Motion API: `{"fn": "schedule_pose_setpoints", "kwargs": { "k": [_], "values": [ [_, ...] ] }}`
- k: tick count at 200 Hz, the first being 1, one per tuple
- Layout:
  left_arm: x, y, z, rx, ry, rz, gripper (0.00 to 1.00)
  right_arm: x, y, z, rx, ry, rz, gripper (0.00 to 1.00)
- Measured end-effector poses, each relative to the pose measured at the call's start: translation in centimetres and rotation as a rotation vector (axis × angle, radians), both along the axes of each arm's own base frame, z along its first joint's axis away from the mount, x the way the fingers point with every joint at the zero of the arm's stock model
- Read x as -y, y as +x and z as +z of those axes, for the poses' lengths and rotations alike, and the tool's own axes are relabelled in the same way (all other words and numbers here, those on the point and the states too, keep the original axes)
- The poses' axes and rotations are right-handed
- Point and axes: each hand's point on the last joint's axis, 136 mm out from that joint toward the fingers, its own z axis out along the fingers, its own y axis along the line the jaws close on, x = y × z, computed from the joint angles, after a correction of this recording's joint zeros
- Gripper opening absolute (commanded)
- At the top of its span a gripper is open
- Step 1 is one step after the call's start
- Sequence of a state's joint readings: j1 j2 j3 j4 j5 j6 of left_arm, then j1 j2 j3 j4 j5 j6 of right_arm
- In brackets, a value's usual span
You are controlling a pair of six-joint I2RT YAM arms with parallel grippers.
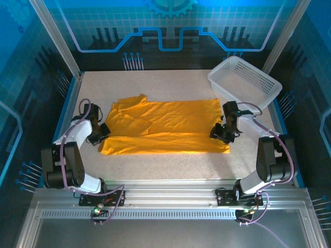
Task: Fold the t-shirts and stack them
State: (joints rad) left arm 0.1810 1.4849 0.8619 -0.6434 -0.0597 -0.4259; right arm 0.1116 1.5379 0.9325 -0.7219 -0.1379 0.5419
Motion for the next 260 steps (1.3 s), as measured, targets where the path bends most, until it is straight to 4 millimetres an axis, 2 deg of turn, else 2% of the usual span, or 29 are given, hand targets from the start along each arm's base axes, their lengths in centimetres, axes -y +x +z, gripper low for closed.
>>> {"fn": "schedule_pose_setpoints", "kwargs": {
  "k": [17, 37, 45, 66, 77, 87, 101, 113, 125, 135, 144, 163, 178, 196, 214, 234, 260],
  "values": [
    [-0.2, -0.2, -1.7, -0.058, 0.005, -0.005, 0.0, 0.0, 0.2, 0.1, 0.005, 0.001, 0.001, 0.41],
    [-0.5, -0.1, -2.9, -0.109, 0.009, -0.006, 0.09, 0.0, 0.2, 0.2, 0.007, 0.001, 0.001, 0.42],
    [-0.7, 0.3, -2.7, -0.104, 0.018, -0.004, 0.15, 0.0, 0.2, 0.2, 0.006, 0.001, 0.001, 0.42],
    [-1.4, 1.0, -2.0, -0.091, 0.057, 0.012, 0.4, 0.0, 0.2, 0.3, 0.007, 0.001, 0.002, 0.42],
    [-1.9, 0.9, -1.4, -0.08, 0.083, 0.031, 0.43, -0.1, 0.2, 0.4, 0.012, 0.001, 0.005, 0.42],
    [-2.1, 0.7, -0.4, -0.065, 0.104, 0.052, 0.43, -0.1, 0.2, 0.5, 0.018, 0.001, 0.012, 0.42],
    [-1.6, 0.6, 2.2, 0.009, 0.124, 0.073, 0.38, -0.4, 0.2, 0.7, 0.027, 0.0, 0.031, 0.42],
    [-0.1, 0.7, 4.3, 0.096, 0.112, 0.079, 0.34, -1.0, 0.0, 0.7, 0.03, 0.001, 0.055, 0.42],
    [2.0, 0.6, 5.1, 0.152, 0.054, 0.082, 0.31, -1.6, -0.2, 0.6, 0.026, 0.004, 0.078, 0.4],
    [3.4, 0.1, 4.4, 0.151, -0.001, 0.097, 0.27, -2.1, -0.3, 0.3, 0.017, 0.003, 0.096, 0.39],
    [4.3, -0.6, 2.7, 0.111, -0.051, 0.129, 0.27, -2.6, -0.6, -0.2, -0.002, 0.001, 0.112, 0.39],
    [5.2, -2.2, -1.3, -0.024, -0.107, 0.191, 0.27, -3.3, -1.2, -1.6, -0.053, -0.009, 0.136, 0.39],
    [5.4, -3.2, -3.2, -0.108, -0.12, 0.233, 0.26, -3.7, -1.8, -2.6, -0.091, -0.022, 0.146, 0.39],
    [5.3, -2.9, -3.2, -0.108, -0.136, 0.276, 0.26, -3.9, -2.5, -3.4, -0.135, -0.047, 0.15, 0.39],
    [5.1, -3.1, -3.2, -0.097, -0.154, 0.319, 0.26, -3.9, -2.6, -3.4, -0.145, -0.068, 0.144, 0.39],
    [4.3, -4.4, -3.2, -0.084, -0.183, 0.39, 0.26, -4.1, -3.2, -3.5, -0.16, -0.088, 0.141, 0.39],
    [3.4, -6.3, -3.3, -0.096, -0.233, 0.483, 0.27, -4.5, -4.9, -3.5, -0.188, -0.096, 0.149, 0.4]
  ]
}}
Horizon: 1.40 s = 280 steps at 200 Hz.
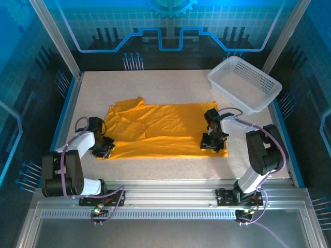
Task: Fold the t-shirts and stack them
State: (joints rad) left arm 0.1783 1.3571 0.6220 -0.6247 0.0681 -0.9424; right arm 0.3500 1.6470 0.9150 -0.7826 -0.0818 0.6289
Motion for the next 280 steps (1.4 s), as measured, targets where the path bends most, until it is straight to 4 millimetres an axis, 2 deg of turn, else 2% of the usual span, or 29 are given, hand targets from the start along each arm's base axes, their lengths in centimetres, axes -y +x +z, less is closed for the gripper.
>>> {"fn": "schedule_pose_setpoints", "kwargs": {
  "k": [40, 55, 68, 80, 94, 114, 129, 142, 152, 169, 192, 212, 280],
  "values": [
    [-0.9, -1.6, 0.1, -0.007, -0.068, 0.105, 0.28, -0.9, -3.0, 0.0, -0.064, 0.006, 0.012, 0.42],
    [-1.1, -2.0, 0.2, -0.027, -0.069, 0.123, 0.32, -1.2, -3.8, 0.3, -0.086, 0.018, 0.007, 0.46],
    [-1.5, -2.1, 0.7, -0.049, -0.049, 0.142, 0.35, -1.4, -3.7, 0.8, -0.079, 0.026, 0.002, 0.5],
    [-2.0, -1.3, 1.9, -0.058, -0.015, 0.142, 0.36, -1.6, -2.9, 1.8, -0.049, 0.038, 0.002, 0.52],
    [-2.2, 2.0, 4.2, 0.005, 0.033, 0.107, 0.37, -2.1, -0.6, 3.5, 0.024, 0.071, -0.002, 0.52],
    [-1.8, 9.4, 8.1, 0.163, 0.061, 0.035, 0.37, -2.3, 4.3, 6.5, 0.165, 0.12, -0.012, 0.5],
    [-2.0, 15.2, 10.1, 0.232, 0.071, -0.014, 0.37, -2.1, 8.1, 8.6, 0.257, 0.141, -0.012, 0.5],
    [-2.6, 20.1, 10.5, 0.278, 0.087, -0.065, 0.37, -1.9, 11.2, 9.7, 0.322, 0.143, 0.003, 0.49],
    [-3.0, 23.0, 9.9, 0.301, 0.103, -0.119, 0.37, -1.7, 13.1, 10.1, 0.354, 0.141, 0.02, 0.49],
    [-3.3, 25.9, 8.2, 0.313, 0.123, -0.209, 0.37, -1.7, 15.2, 10.0, 0.373, 0.137, 0.043, 0.49],
    [-3.4, 27.1, 5.4, 0.272, 0.144, -0.326, 0.39, -1.8, 16.1, 9.3, 0.364, 0.136, 0.06, 0.49],
    [-3.7, 27.0, 4.0, 0.239, 0.17, -0.396, 0.44, -1.9, 16.2, 9.1, 0.355, 0.139, 0.062, 0.49],
    [-3.5, 27.2, 3.3, 0.225, 0.24, -0.522, 0.44, -2.5, 16.6, 9.7, 0.362, 0.171, 0.062, 0.49]
  ]
}}
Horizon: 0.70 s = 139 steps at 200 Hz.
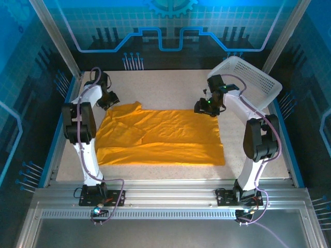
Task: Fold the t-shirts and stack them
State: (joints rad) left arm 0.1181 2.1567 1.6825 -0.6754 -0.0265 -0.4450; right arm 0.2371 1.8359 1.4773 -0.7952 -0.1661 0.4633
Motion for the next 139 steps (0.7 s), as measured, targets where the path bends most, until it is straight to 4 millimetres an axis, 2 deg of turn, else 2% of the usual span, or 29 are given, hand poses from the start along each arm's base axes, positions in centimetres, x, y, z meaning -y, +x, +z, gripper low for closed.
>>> {"fn": "schedule_pose_setpoints", "kwargs": {
  "k": [43, 70, 94, 139],
  "values": [
    [0.6, -0.2, -2.4, -0.086, 0.036, -0.018, 0.4, 0.0, 0.0, 0.0, -0.002, 0.002, -0.006, 0.49],
    [0.5, 0.5, -2.4, -0.104, 0.06, -0.016, 0.28, -0.2, -0.1, -0.1, -0.006, 0.005, -0.005, 0.48],
    [0.2, 0.3, -2.4, -0.12, 0.075, -0.012, 0.19, -0.6, -0.6, -0.6, -0.02, 0.003, 0.004, 0.48],
    [0.6, 0.7, -1.9, -0.125, 0.103, -0.024, 0.15, -1.0, -1.5, -1.3, -0.046, -0.002, 0.009, 0.48]
  ]
}}
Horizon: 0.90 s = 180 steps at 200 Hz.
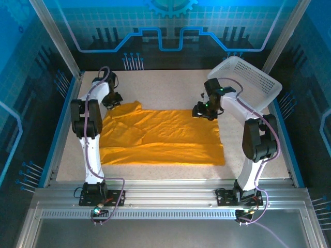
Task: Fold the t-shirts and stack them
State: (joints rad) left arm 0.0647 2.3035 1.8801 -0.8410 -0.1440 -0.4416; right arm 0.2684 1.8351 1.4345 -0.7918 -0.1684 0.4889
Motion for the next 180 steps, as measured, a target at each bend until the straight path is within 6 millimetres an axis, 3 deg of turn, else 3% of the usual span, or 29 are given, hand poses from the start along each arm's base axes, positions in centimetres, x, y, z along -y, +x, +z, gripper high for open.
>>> {"fn": "schedule_pose_setpoints", "kwargs": {
  "k": [32, 61, 95, 139, 180],
  "values": [
    [0.7, 0.8, 0.8, 0.022, 0.027, -0.033, 0.0, 0.2, 0.1, 0.0, 0.003, -0.009, -0.003, 0.48],
    [0.9, 0.8, 0.9, 0.021, 0.049, -0.048, 0.0, 1.2, 1.1, 0.1, 0.024, -0.069, -0.032, 0.47],
    [0.9, 0.5, 2.2, 0.046, 0.052, -0.04, 0.0, 4.1, 3.9, -0.6, 0.073, -0.239, -0.119, 0.49],
    [1.3, 0.7, 6.2, 0.139, 0.024, -0.004, 0.0, 6.6, 7.5, -3.1, 0.091, -0.419, -0.211, 0.47],
    [2.1, 0.8, 7.6, 0.185, -0.034, 0.013, 0.0, 9.1, 8.0, -5.7, 0.05, -0.492, -0.26, 0.46]
  ]
}}
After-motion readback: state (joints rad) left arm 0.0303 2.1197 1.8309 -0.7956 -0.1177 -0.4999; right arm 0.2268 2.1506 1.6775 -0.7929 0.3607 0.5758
